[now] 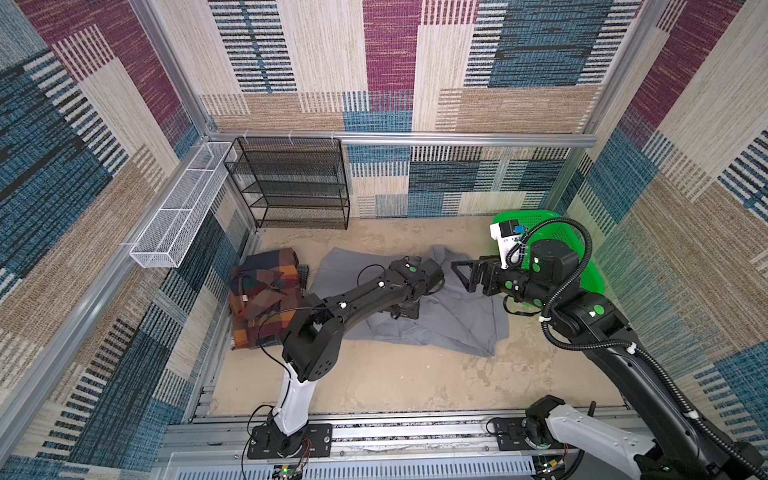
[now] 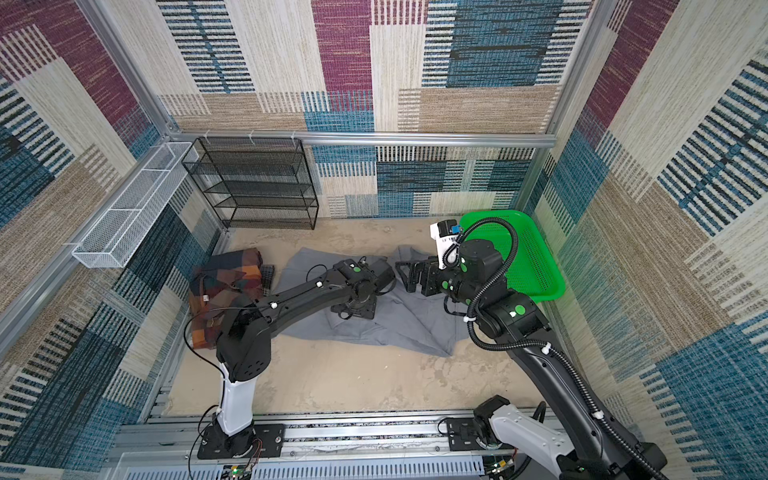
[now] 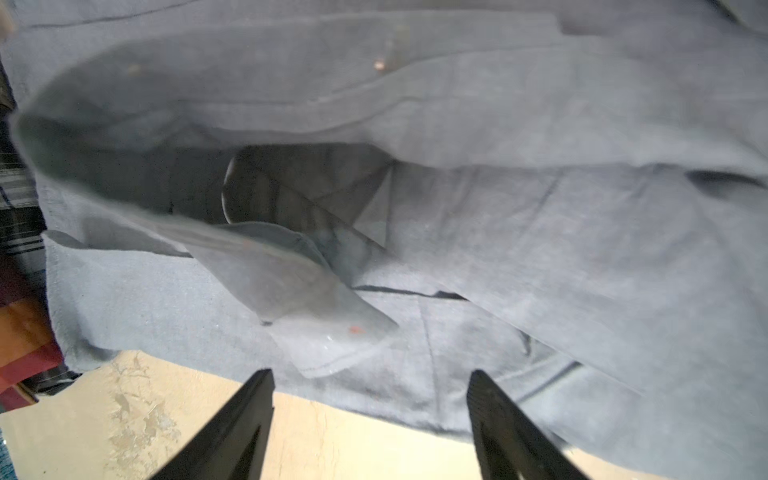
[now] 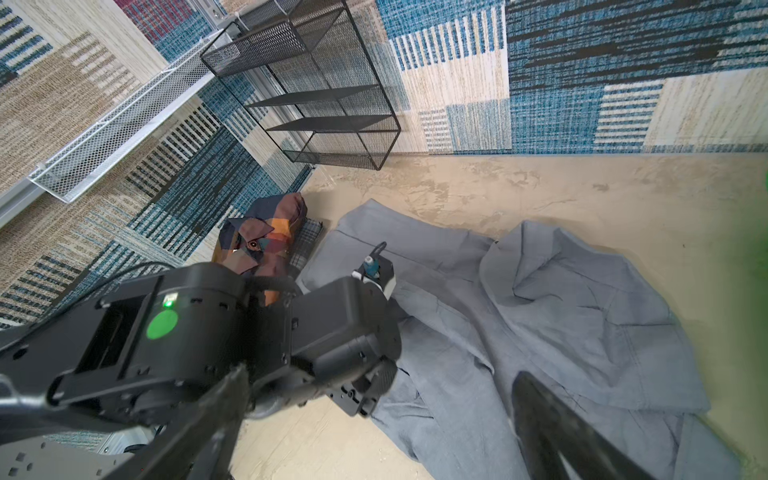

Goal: Fold and stack the long sleeve shirts

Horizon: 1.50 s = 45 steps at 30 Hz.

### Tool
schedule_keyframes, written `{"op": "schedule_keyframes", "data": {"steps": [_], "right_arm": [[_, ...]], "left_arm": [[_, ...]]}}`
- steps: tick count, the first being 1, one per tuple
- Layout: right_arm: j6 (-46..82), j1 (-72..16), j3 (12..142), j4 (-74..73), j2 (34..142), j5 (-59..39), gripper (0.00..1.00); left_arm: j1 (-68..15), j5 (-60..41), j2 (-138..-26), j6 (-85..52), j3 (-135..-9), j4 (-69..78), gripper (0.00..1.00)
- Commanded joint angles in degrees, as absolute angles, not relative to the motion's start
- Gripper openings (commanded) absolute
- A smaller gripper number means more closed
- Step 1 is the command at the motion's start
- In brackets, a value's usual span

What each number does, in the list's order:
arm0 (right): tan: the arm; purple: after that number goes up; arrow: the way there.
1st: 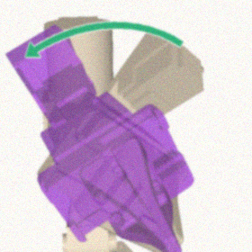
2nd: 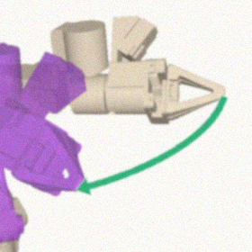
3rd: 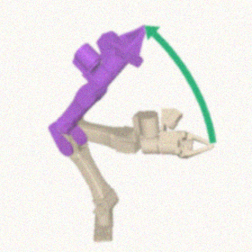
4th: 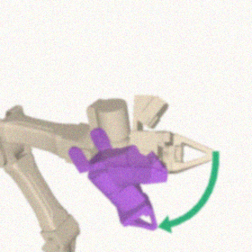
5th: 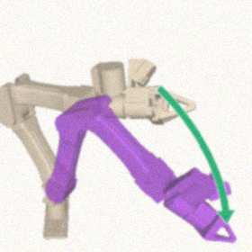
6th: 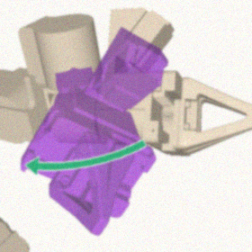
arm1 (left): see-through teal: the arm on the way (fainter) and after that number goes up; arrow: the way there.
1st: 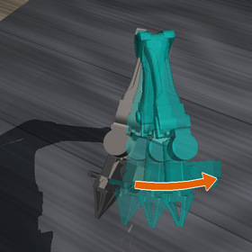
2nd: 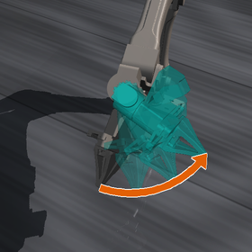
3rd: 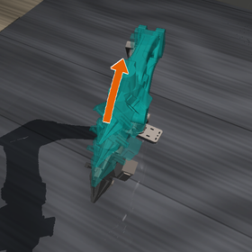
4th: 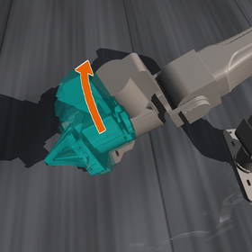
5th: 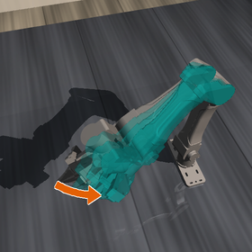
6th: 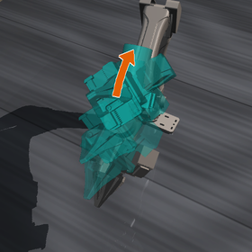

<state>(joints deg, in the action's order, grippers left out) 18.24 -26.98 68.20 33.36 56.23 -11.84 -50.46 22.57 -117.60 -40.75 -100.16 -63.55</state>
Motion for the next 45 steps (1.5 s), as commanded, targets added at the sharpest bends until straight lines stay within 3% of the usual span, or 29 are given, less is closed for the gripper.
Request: {"op": "schedule_keyframes", "data": {"steps": [1,7,24,41,45], "right_arm": [[18.72,-26.98,68.54,31.71,55.44,-11.96,1.0],[17.75,-26.98,68.67,32.96,52.94,-11.16,1.0],[16.17,-26.99,68.47,32.16,49.85,-13.56,1.0],[16.34,-26.98,68.29,31.51,48.88,-16.36,1.0],[16.35,-26.98,68.31,31.54,48.87,-16.73,1.0]], "left_arm": [[-51.41,27.31,-121.91,-46.88,-104.0,-70.46,0.81],[-51.68,30.63,-128.72,-52.99,-109.93,-78.01,0.8],[-53.17,39.61,-133.51,-54.84,-113.55,-82.18,0.75],[-52.08,41.22,-134.96,-52.87,-113.95,-82.16,0.38],[-51.47,41.18,-134.79,-52.13,-114.0,-82.12,0.22]]}}
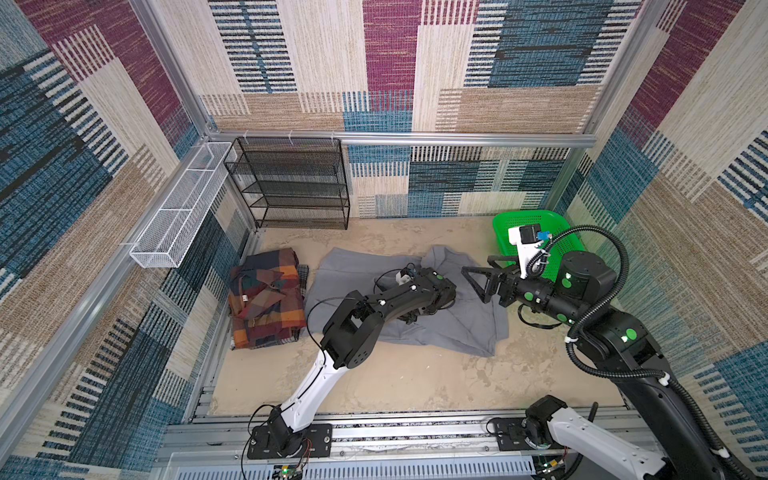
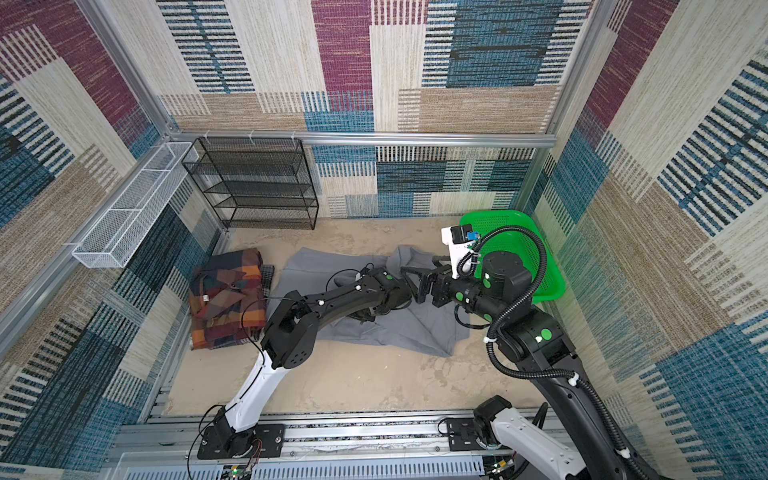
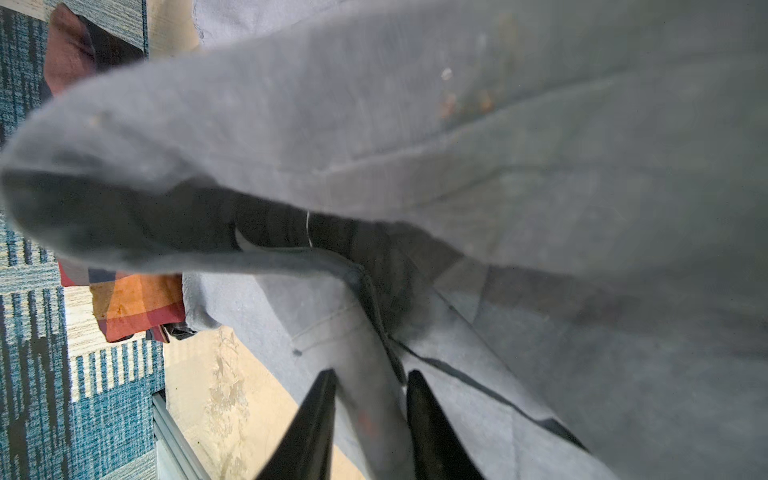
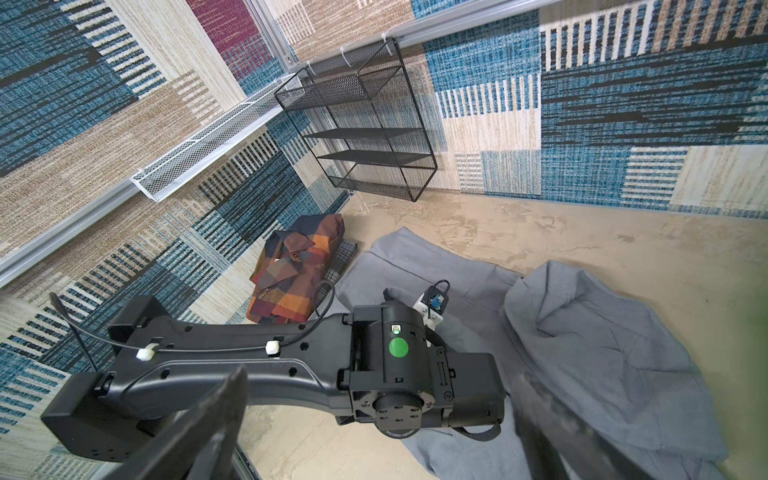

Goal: Fold and stack the long sleeve shirts

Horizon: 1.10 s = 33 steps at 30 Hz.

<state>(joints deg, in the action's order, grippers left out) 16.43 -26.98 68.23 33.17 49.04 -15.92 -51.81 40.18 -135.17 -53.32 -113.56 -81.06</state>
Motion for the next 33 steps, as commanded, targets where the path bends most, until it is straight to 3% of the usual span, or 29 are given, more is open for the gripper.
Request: {"op": "schedule_keyframes", "data": {"steps": [1,4,12,20,27,33], "right_arm": [[16.39,-26.98,68.3,31.55,48.87,-16.76,1.0],[16.5,-26.98,68.41,31.6,48.87,-16.87,1.0],[16.61,-26.98,69.17,32.61,49.83,-15.15,1.0],[17.42,-26.98,67.51,32.34,50.64,-11.74,1.0],[18.02,-26.98,65.58,31.83,52.78,-10.91,1.0],[18.77,-26.98,62.78,30.77,55.09,-11.51,1.0]], "left_arm": [[-51.28,41.12,-134.59,-51.96,-113.91,-82.2,0.16],[-50.63,41.26,-133.27,-51.27,-113.64,-82.05,0.0],[-49.55,36.73,-124.79,-44.05,-115.99,-81.89,0.0],[-46.51,16.75,-108.82,-35.87,-117.94,-80.41,0.0],[-33.74,-7.21,-96.56,-39.16,-108.52,-76.97,0.0],[-24.66,-22.08,-89.55,-41.15,-99.44,-72.58,0.0]]}}
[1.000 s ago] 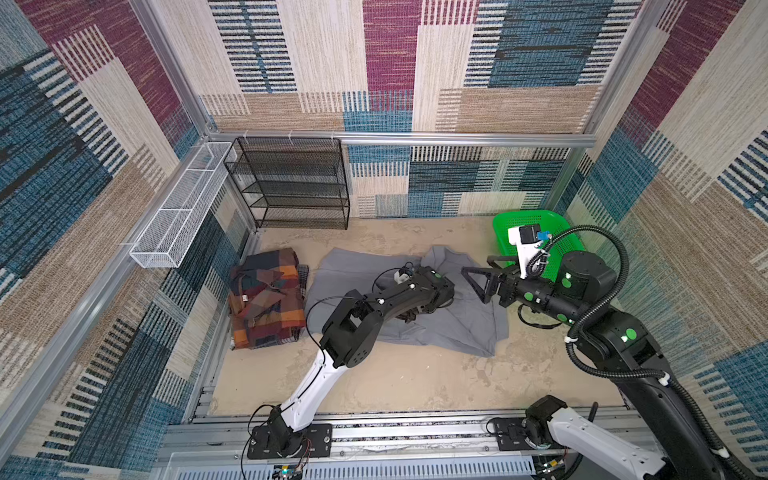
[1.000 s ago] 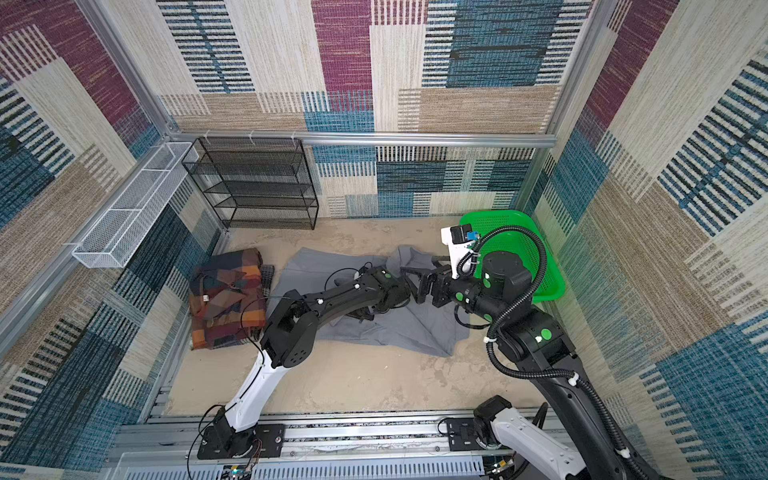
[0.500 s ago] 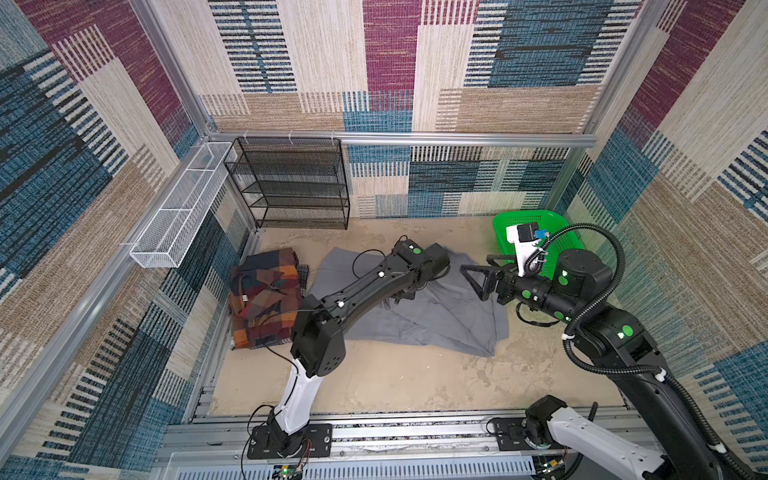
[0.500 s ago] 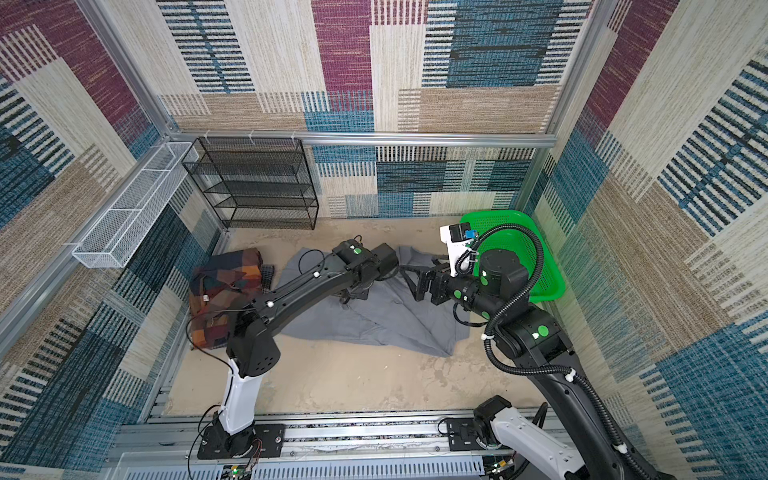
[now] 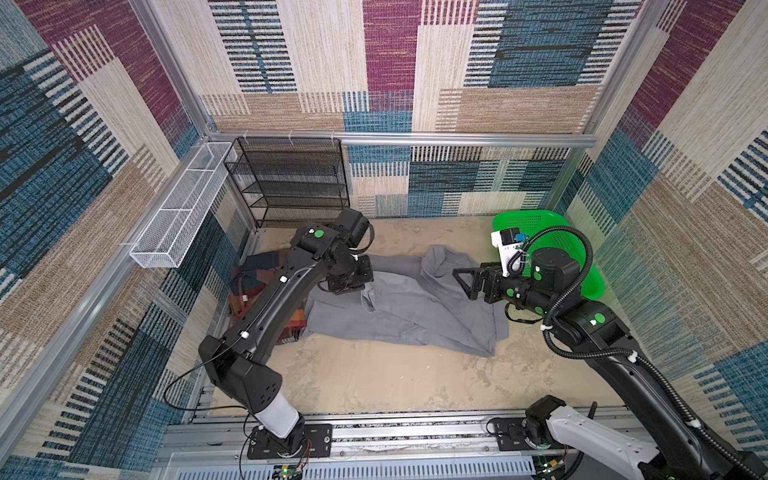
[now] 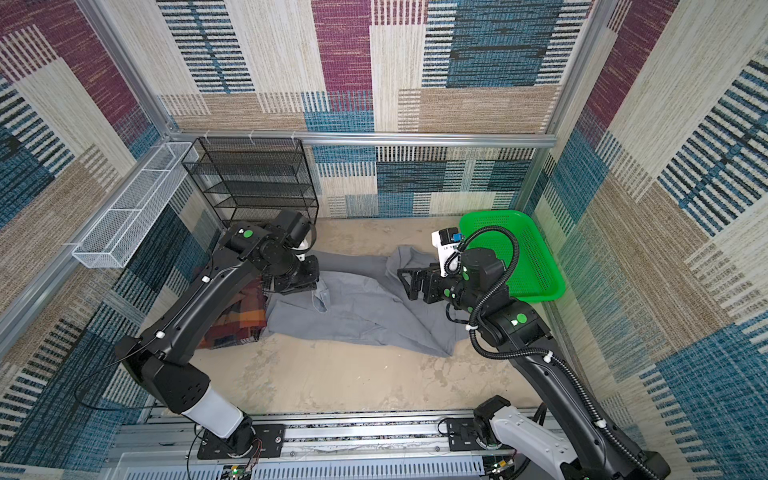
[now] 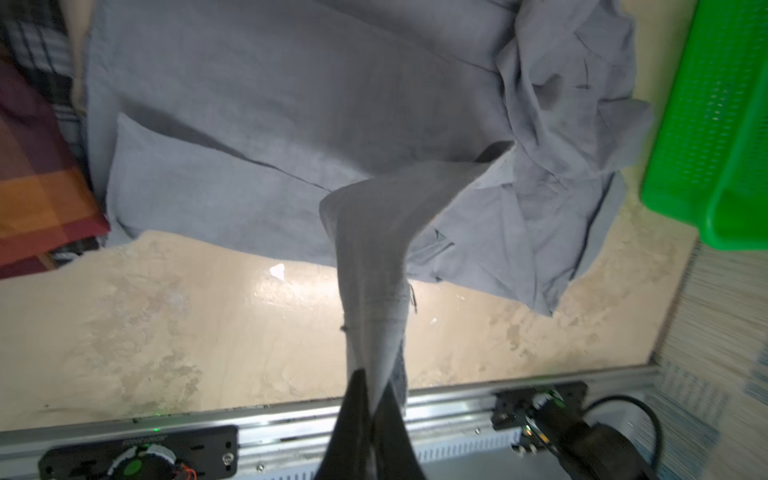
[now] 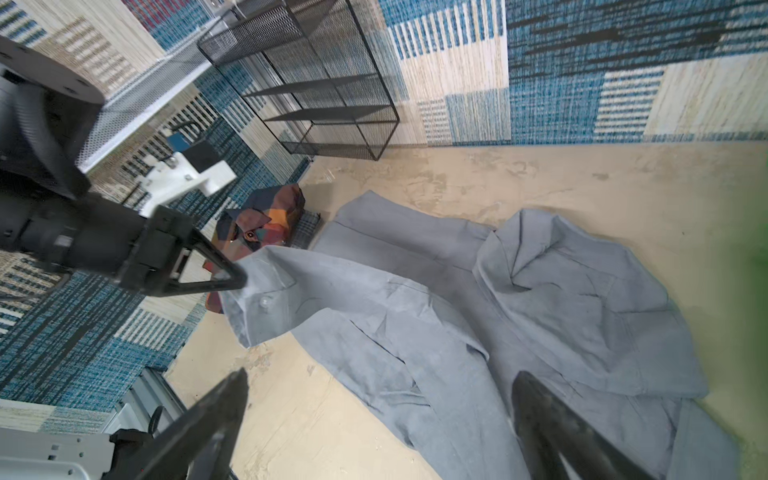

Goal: Fold and stack the long sleeve shirts

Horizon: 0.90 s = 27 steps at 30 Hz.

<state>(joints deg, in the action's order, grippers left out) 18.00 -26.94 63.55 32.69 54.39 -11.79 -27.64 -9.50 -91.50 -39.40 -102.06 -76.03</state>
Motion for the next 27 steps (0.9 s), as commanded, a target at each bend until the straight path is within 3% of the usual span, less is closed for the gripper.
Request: {"op": "schedule_keyframes", "data": {"steps": [1,8,16,21,25,27], "right_arm": [[18.86,-26.98,62.36,30.59,55.61,-11.37,1.0],[18.6,-26.98,59.27,29.82,60.14,-12.3,1.0],[20.16,-26.98,52.53,24.74,64.4,-15.54,0.99],[21.79,-26.98,47.78,20.08,66.16,-20.32,0.84],[22.42,-26.97,44.44,17.13,68.73,-23.36,0.66],[22.95,-26.98,43.08,15.38,69.98,-24.06,0.63]], "left_arm": [[-22.84,-23.87,-88.77,-40.94,-98.61,-72.29,0.0],[-14.59,-37.88,-87.78,-42.87,-95.83,-71.2,0.0],[-14.29,-47.87,-81.57,-56.2,-88.82,-58.95,0.0],[-11.54,-48.89,-74.64,-63.34,-77.91,-49.62,0.0],[-8.21,-50.29,-73.72,-61.92,-72.49,-47.82,0.0],[-6.29,-51.0,-74.7,-58.5,-71.74,-48.63,0.0]]}}
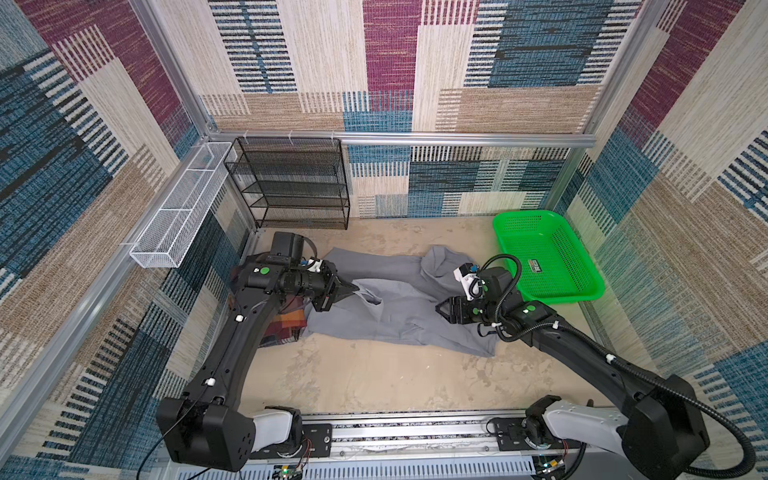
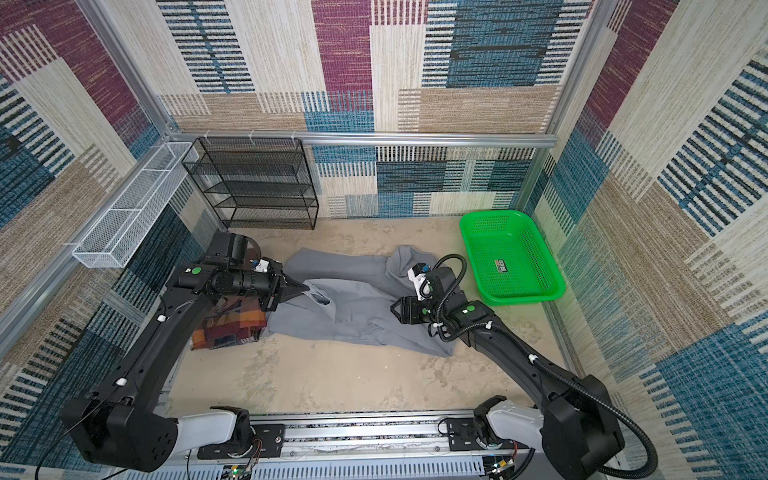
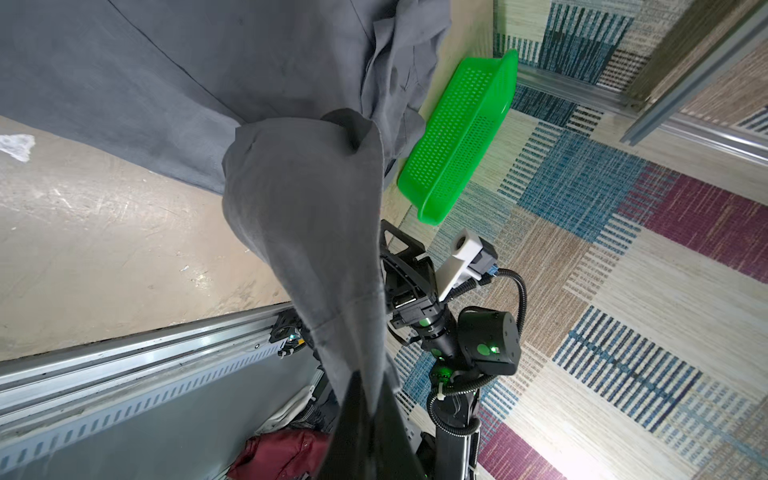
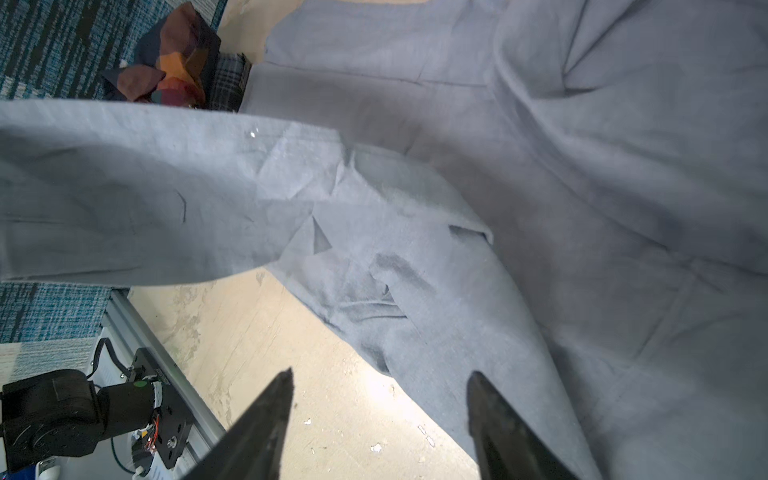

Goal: Fold and stack the long sleeve shirts

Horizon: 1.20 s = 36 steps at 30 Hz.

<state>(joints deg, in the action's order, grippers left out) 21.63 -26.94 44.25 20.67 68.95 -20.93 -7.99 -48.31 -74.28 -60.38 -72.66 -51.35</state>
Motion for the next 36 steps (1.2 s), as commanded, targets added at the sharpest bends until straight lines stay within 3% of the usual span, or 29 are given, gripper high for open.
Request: {"op": "schedule_keyframes", "data": {"steps": [1,17,28,36], "right_arm": [[23.27,-26.98,42.24,14.06,70.97,-24.81,0.58],[22.24,-26.98,41.4,8.25,84.51,-21.08,0.42],[20.74,-26.98,41.74,10.32,89.65,-13.68,0.39],[19.1,-26.98,43.31,15.61,84.56,-12.9,0.39]], "left_arm": [[-4.69,-52.21,-75.56,-56.03,-71.54,-49.36,0.0],[7.33,-58.9,-85.56,-34.9,-64.48,-48.38,0.0],[10.02,-63.44,-76.64,-47.28,-64.21,-50.36,0.0],[10.06,-66.35,-76.91,-48.68,-60.36,-48.07,0.0]]}}
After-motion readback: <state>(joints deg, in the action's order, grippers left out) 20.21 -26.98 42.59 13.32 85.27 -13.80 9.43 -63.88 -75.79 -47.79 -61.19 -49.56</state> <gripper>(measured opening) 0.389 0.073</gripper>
